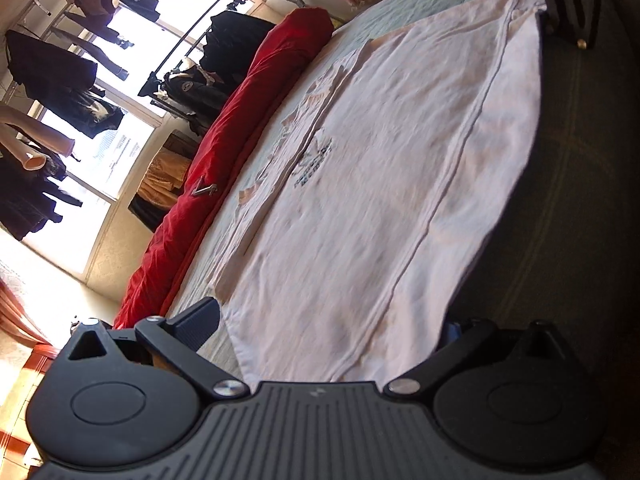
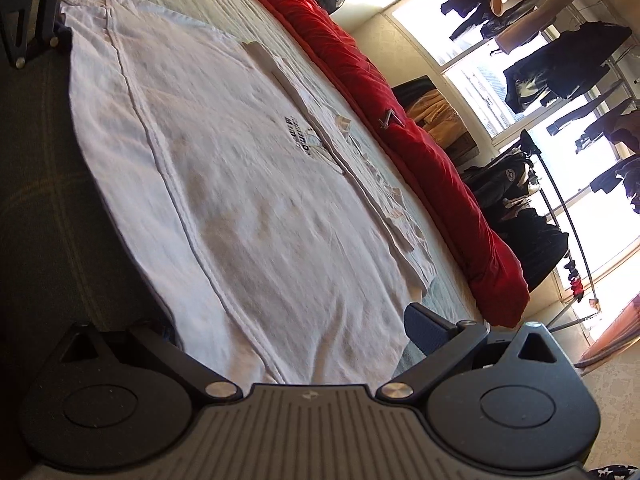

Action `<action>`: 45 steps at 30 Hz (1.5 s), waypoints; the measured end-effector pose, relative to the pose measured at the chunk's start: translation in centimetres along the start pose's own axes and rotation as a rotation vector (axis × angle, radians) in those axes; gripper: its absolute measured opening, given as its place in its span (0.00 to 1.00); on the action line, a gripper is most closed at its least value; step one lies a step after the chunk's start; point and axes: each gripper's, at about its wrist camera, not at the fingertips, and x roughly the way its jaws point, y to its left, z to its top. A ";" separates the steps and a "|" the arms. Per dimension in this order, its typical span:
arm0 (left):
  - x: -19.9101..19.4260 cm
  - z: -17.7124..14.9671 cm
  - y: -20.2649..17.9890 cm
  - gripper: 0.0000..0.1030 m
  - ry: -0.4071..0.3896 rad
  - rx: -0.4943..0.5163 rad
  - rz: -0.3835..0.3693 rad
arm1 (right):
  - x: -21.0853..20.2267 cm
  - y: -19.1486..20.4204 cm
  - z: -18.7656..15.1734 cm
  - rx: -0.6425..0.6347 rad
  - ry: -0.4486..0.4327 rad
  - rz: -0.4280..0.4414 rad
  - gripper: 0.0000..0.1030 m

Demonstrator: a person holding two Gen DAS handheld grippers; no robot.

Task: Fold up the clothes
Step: 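Lower both grippers onto the white shirt hem edge and pinch it, then lift the pinched hem with both grippers and fold it toward the collar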

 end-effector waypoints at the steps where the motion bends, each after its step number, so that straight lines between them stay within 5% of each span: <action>1: 0.1 -0.3 0.2 0.99 0.009 0.007 0.012 | 0.1 -0.2 -0.3 0.001 0.007 -0.005 1.00; 5: 0.3 -1.3 0.7 0.99 0.033 0.060 0.057 | 0.3 -0.3 -0.8 -0.019 0.030 -0.032 1.00; 10: 0.1 -1.4 -1.0 0.99 -0.006 0.262 0.113 | 0.0 0.3 -0.8 -0.092 0.035 -0.060 0.99; 17: 0.4 -1.4 -3.1 0.89 -0.056 0.499 0.137 | -0.8 0.7 -0.7 -0.147 0.010 -0.013 0.77; 19: 0.6 -1.5 -3.7 0.77 -0.065 0.555 0.123 | -1.0 0.9 -0.7 -0.164 0.006 -0.004 0.71; 21: 1.0 -1.6 -4.1 0.45 -0.042 0.588 0.074 | -1.2 0.9 -0.7 -0.170 0.010 0.019 0.61; 24: 1.5 -2.0 -4.8 0.19 -0.023 0.621 0.025 | -1.3 1.1 -0.6 -0.178 0.033 0.089 0.42; 26: 1.8 -2.0 -5.0 0.10 -0.018 0.624 0.008 | -1.4 1.3 -0.5 -0.185 0.051 0.134 0.10; 27: 1.9 -1.9 -4.9 0.08 -0.018 0.615 0.002 | -1.3 1.4 -0.5 -0.189 0.056 0.142 0.08; 45: 3.3 1.6 1.6 0.05 -0.044 0.372 0.074 | -1.1 -2.4 1.8 -0.166 0.004 0.046 0.07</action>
